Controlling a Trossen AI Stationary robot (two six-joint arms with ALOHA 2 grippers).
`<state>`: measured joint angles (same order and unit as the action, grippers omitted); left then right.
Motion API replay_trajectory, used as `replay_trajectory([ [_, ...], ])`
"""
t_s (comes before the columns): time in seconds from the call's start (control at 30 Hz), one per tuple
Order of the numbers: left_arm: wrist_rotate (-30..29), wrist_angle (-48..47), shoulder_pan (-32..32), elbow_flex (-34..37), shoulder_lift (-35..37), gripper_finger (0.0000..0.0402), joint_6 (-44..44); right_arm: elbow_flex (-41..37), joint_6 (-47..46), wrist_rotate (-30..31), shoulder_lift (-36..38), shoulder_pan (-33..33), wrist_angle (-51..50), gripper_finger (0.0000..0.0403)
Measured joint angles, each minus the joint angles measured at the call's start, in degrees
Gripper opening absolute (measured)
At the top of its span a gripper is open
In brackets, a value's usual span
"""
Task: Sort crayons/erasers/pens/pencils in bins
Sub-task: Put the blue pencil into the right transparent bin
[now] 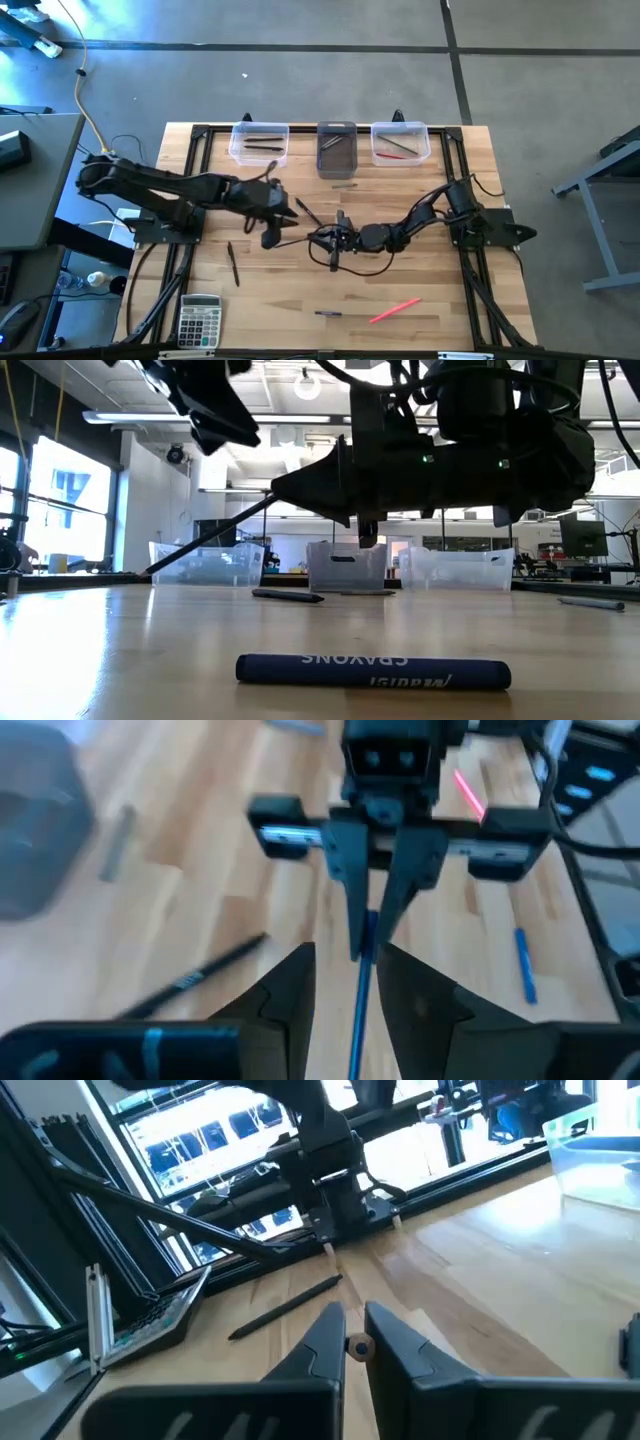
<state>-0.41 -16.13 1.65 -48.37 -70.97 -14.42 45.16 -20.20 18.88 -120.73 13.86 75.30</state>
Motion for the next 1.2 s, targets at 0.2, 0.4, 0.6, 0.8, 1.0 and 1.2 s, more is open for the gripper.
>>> replay_trajectory([
  [0.2, -7.13, 2.68, -2.63, 6.88, 8.17, 0.0087, -0.42, -3.43, 4.0, 0.13, 4.59, -1.34, 0.44, 0.0007],
  [0.4, -9.74, 13.34, -4.6, 15.95, 14.44, 0.0058, -1.94, -9.17, 12.46, 2.23, 16.82, -3.86, -2.27, 0.0007],
  [0.6, -12.82, 26.27, -5.41, 23.6, 16.0, 0.0034, -0.1, -13.26, 20.68, 9.1, 35.47, -6.42, -18.15, 0.0007],
  [0.8, -13.78, 29.83, -5.03, 26.84, 15.86, 0.0016, -0.38, -13.85, 23.73, 17.12, 57.03, -9.8, -39.18, 0.0007],
  [1.0, -13.98, 33.09, -5.05, 26.96, 15.88, 0.0006, 1.57, -14.04, 21.31, 24.25, 72.9, -16.51, -57.44, 0.0007],
  [1.2, -15.26, 34.4, -5.05, 26.96, 15.88, 0.0003, 2.65, -22.14, 14.24, 22.49, 79.05, -27.13, -59.77, 0.0007],
])
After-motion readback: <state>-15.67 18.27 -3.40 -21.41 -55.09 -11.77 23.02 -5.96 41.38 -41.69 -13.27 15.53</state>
